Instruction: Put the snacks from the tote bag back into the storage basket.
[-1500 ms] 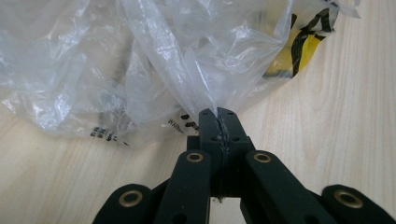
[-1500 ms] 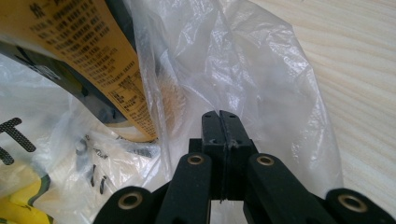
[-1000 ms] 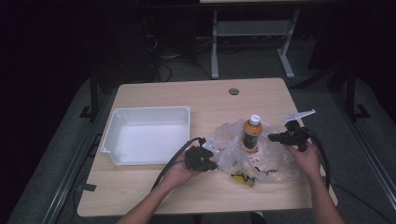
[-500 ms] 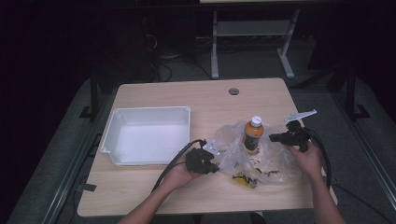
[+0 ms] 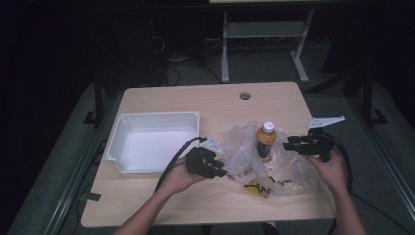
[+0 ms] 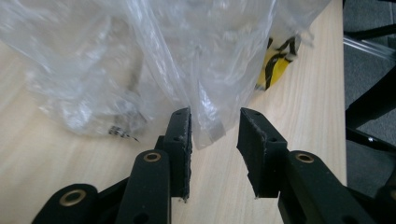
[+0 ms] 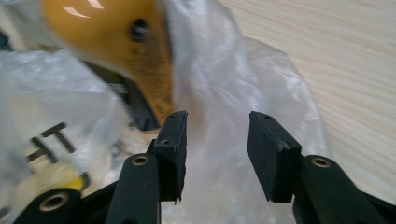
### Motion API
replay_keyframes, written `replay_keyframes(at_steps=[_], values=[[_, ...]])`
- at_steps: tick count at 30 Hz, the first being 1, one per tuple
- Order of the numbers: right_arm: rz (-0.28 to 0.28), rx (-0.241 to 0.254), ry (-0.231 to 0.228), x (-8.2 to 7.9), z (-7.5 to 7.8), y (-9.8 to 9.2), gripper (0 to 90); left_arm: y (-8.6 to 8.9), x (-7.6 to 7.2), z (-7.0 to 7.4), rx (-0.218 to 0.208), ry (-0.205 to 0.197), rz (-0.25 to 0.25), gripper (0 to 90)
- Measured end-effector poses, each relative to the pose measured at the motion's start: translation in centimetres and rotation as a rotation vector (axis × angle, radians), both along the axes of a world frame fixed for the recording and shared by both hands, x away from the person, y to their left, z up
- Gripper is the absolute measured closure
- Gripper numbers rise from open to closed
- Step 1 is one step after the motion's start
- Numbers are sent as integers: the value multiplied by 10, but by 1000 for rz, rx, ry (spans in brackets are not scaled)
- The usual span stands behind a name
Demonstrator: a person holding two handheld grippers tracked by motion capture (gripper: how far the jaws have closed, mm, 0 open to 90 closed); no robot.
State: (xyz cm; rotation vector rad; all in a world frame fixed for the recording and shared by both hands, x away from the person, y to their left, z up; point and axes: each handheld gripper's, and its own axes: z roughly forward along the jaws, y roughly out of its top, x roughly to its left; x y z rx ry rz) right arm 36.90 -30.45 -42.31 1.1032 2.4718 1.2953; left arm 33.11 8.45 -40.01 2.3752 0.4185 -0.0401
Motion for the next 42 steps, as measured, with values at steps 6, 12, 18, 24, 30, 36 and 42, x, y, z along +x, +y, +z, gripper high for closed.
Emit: replay_keyframes(at_steps=[6, 12, 18, 24, 30, 36, 42], values=[[45, -32, -10, -1, -3, 10, 578, 3, 3, 17, -18, -22, 7, 610], [42, -45, -2, 6, -8, 14, 773, -7, 14, 28, -47, -29, 17, 571], [44, -25, -3, 11, -9, 16, 866, -33, 30, 28, -68, -36, 37, 540], [46, -17, 2, 13, -11, 14, 881, -50, 42, 22, -64, -52, 66, 537], [39, -15, -2, 15, -12, 13, 889, -65, 53, 10, -23, -55, 149, 614], [40, -24, 11, 17, -15, 14, 892, -73, 58, -3, 51, -65, 171, 775], [40, -41, 25, 17, -18, 17, 897, -77, 58, -13, 92, -64, 185, 898]])
